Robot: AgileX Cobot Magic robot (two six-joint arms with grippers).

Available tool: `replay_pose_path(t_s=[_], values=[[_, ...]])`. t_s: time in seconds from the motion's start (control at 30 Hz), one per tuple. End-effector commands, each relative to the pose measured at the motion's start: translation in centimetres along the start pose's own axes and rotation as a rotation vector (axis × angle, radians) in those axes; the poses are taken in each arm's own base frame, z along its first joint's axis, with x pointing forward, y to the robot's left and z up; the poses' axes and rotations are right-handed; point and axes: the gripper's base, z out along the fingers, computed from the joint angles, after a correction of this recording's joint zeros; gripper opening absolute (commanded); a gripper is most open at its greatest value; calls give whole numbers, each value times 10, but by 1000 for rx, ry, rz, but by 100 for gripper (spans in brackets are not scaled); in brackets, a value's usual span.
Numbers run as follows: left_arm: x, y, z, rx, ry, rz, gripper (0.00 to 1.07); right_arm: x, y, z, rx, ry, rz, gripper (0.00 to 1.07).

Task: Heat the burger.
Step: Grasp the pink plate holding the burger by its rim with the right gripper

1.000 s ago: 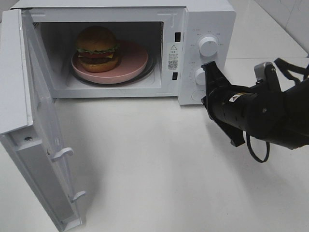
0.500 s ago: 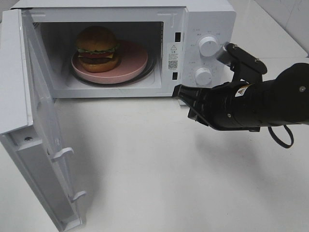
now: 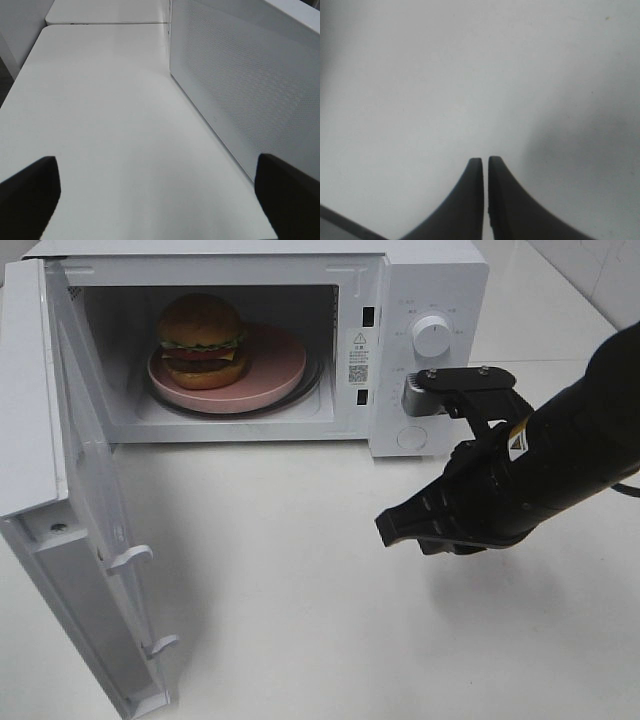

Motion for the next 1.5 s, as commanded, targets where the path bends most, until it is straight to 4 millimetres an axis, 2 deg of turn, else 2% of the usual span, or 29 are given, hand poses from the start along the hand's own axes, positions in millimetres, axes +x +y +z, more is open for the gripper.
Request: replay_pose_path(t_s=[0.03, 0.1, 0.2, 0.27, 0.3, 0.37, 0.4, 0.43, 0.47, 0.5, 0.53, 0.57, 0.6, 0.63, 0.73, 0.87, 0.93, 0.97, 1.0, 1.03, 1.07, 1.1, 1.13, 1.17, 1.2, 1.23, 1.3, 1.37, 1.5], values=[[0, 0, 0, -2, -12, -7, 98, 0, 0, -7, 12, 49, -88, 8], [0, 0, 0, -2, -12, -7, 98, -4, 2, -16, 2, 119, -278, 10], [0, 0, 0, -2, -12, -7, 98, -6, 3, -18, -3, 129, -339, 10], [0, 0, 0, -2, -12, -7, 98, -10, 5, -25, -31, 166, -616, 12], [0, 0, 0, -2, -12, -7, 98, -10, 5, -25, -31, 166, -616, 12], [0, 0, 0, -2, -12, -7, 98, -11, 5, -28, -54, 178, -860, 12], [0, 0, 0, -2, -12, -7, 98, -11, 5, -28, -54, 178, -860, 12], [0, 0, 0, -2, -12, -7, 98, -12, 5, -28, -59, 176, -945, 13], [0, 0, 0, -2, -12, -7, 98, -12, 5, -28, -69, 163, -1104, 13], [0, 0, 0, -2, -12, -7, 98, -12, 5, -28, -69, 163, -1104, 13], [0, 0, 0, -2, -12, -7, 98, -13, 5, -28, -72, 157, -1163, 13], [0, 0, 0, -2, -12, -7, 98, -14, 5, -28, -78, 145, -1297, 14], [0, 0, 0, -2, -12, -7, 98, -14, 5, -28, -78, 145, -1297, 14], [0, 0, 0, -2, -12, -7, 98, -15, 5, -28, -79, 133, -1393, 14], [0, 0, 0, -2, -12, -7, 98, -17, 5, -28, -62, 114, -1490, 15], [0, 0, 0, -2, -12, -7, 98, -20, 5, -27, -37, 83, -1503, 18], [0, 0, 0, -2, -12, -7, 98, -25, 6, -27, -3, 35, -1496, 26], [0, 0, 0, -2, -12, -7, 98, -25, 6, -27, -3, 35, -1496, 26], [0, 0, 0, -2, -12, -7, 98, -27, 6, -27, 10, 16, -1497, 31], [0, 0, 0, -2, -12, -7, 98, -30, 7, -27, 33, -18, -1489, 41], [0, 0, 0, -2, -12, -7, 98, -30, 7, -27, 33, -18, -1489, 41], [0, 0, 0, -2, -12, -7, 98, -33, 8, -27, 54, -51, -1480, 55], [0, 0, 0, -2, -12, -7, 98, -35, 7, -27, 64, -61, -1474, 63], [0, 0, 0, -2, -12, -7, 98, -35, 7, -27, 64, -61, -1474, 63], [0, 0, 0, -2, -12, -7, 98, -36, 6, -27, 83, -63, -1459, 77], [0, 0, 0, -2, -12, -7, 98, -36, 6, -27, 83, -63, -1459, 77], [0, 0, 0, -2, -12, -7, 98, -37, 5, -26, 104, -57, -1438, 93], [0, 0, 0, -2, -12, -7, 98, -38, 4, -26, 115, -60, -1428, 97], [0, 0, 0, -2, -12, -7, 98, -40, 4, -26, 139, -78, -1434, 96]])
